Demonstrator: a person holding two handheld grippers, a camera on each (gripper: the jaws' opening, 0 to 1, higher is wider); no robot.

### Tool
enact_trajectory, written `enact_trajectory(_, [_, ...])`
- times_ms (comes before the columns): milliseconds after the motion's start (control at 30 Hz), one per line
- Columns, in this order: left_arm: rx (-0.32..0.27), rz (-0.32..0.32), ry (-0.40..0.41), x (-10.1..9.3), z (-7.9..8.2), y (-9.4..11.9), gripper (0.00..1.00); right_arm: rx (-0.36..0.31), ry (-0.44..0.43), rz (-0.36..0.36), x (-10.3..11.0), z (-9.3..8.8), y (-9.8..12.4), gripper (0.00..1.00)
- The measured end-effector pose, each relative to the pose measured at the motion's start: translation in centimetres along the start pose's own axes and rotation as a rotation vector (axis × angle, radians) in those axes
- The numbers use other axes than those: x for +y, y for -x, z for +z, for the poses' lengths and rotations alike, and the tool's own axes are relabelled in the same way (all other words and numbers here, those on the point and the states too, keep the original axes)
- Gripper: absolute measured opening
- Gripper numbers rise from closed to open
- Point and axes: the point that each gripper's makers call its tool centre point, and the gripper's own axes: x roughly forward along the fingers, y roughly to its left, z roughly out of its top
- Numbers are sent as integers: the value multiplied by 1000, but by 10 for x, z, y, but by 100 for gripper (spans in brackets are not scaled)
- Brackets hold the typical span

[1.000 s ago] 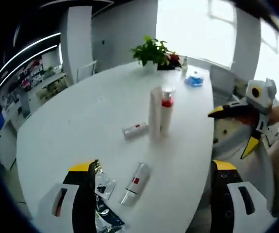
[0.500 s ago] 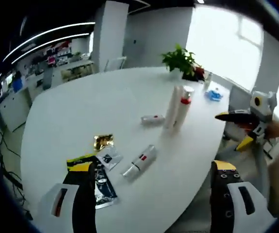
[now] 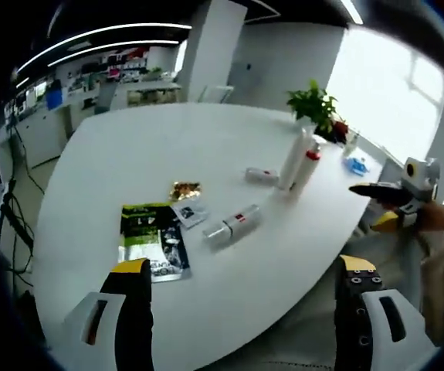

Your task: Arrange the skincare products in the storage area until every visible bottle or jar stands upright without overlapping.

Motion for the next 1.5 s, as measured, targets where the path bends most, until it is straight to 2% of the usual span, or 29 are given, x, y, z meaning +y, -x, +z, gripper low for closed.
enact_trajectory(167, [26, 28, 17, 1, -22, 5, 97, 14, 9, 11, 3, -2, -2, 86])
enact_trajectory(333, [22, 29, 75, 1, -32, 8, 97, 18, 4, 14, 4, -4, -2, 86])
enact_trajectory(500, [20, 35, 84, 2, -32, 8, 97, 22, 9, 16, 4, -5, -2, 85])
enact_trajectory(833, [70, 8, 51, -3, -34, 3, 97, 28, 9, 13, 4, -7, -3, 84])
enact_trajectory(1033, [95, -15, 28, -7, -28, -4, 97, 21, 19, 4, 3, -6, -3, 86])
enact_trajectory(1200, [110, -43, -11, -12, -17, -12, 96, 23, 14, -2, 1, -7, -4, 87])
enact_trajectory(1400, [125, -83, -79, -12, 5, -28, 96, 38, 18, -11, 0, -9, -5, 88])
enact_trajectory(1500, [130, -112, -137, -12, 23, -41, 96, 45, 25, -12, 0, -10, -5, 89])
